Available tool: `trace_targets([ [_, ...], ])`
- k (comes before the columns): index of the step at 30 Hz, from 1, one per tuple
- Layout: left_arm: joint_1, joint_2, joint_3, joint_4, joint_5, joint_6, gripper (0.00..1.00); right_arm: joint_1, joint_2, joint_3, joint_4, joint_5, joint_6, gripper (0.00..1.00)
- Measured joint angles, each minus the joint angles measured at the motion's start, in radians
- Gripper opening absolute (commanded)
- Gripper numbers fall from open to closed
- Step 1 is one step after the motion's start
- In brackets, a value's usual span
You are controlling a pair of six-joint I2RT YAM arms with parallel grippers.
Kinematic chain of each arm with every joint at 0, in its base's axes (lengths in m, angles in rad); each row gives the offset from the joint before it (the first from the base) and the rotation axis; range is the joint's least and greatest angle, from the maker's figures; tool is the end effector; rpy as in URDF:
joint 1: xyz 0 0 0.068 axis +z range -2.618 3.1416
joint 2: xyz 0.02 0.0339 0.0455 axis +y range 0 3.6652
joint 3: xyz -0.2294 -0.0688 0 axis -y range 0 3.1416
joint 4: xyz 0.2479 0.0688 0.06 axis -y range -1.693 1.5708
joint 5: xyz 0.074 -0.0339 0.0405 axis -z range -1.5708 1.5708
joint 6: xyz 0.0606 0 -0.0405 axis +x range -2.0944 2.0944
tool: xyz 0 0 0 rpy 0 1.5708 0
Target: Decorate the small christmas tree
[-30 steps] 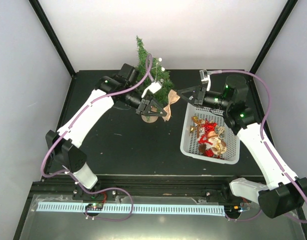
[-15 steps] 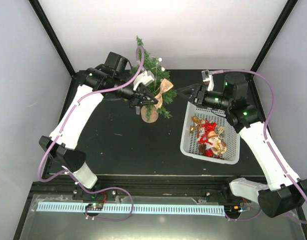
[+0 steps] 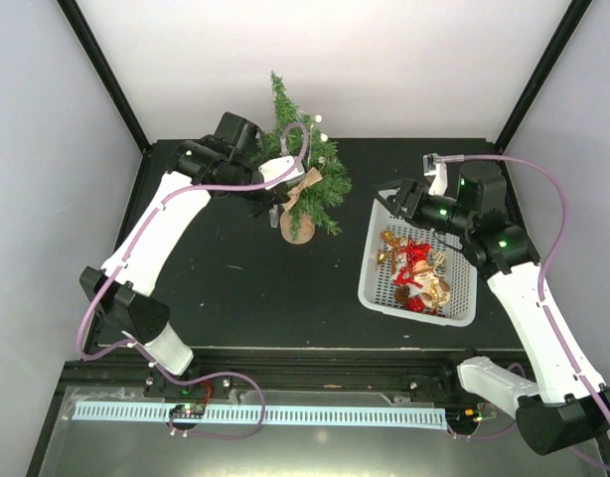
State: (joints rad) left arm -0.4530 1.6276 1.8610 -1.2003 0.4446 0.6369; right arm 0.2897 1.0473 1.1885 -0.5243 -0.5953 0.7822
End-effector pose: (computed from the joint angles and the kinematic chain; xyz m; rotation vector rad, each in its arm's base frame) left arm 0.2884 -0.1694 0.3523 1.4245 2.0155 -0.4837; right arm 0.2370 0.1061 0.3601 0.0887 2.1085 1.2575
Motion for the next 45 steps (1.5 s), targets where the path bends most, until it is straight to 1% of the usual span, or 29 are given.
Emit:
trace_targets([
  [3,0.0,0.0,-0.031,0.037,-0.103,0.059,0.02,-0.004,-0.006,-0.017,-0.002,0.009,0.001,0.69],
  [9,0.0,0.0,-0.032,0.1,-0.22,0.179,0.02,-0.018,-0.025,-0.06,-0.005,0.011,0.011,0.69],
  [16,0.0,-0.043,-0.077,0.143,-0.22,0.246,0.02,-0.041,-0.051,-0.109,-0.002,0.01,0.035,0.68],
  [29,-0.013,-0.122,-0.165,0.18,-0.173,0.282,0.02,-0.065,-0.055,-0.142,0.01,0.006,0.058,0.67],
  [36,-0.058,-0.122,-0.21,0.185,-0.221,0.325,0.02,-0.072,-0.046,-0.153,0.021,-0.008,0.066,0.67],
  [41,-0.078,-0.115,-0.208,0.187,-0.261,0.34,0.02,-0.08,-0.042,-0.154,0.024,-0.014,0.069,0.67],
  [45,-0.086,-0.064,-0.166,0.186,-0.286,0.344,0.02,-0.087,-0.039,-0.163,0.027,-0.018,0.069,0.67],
])
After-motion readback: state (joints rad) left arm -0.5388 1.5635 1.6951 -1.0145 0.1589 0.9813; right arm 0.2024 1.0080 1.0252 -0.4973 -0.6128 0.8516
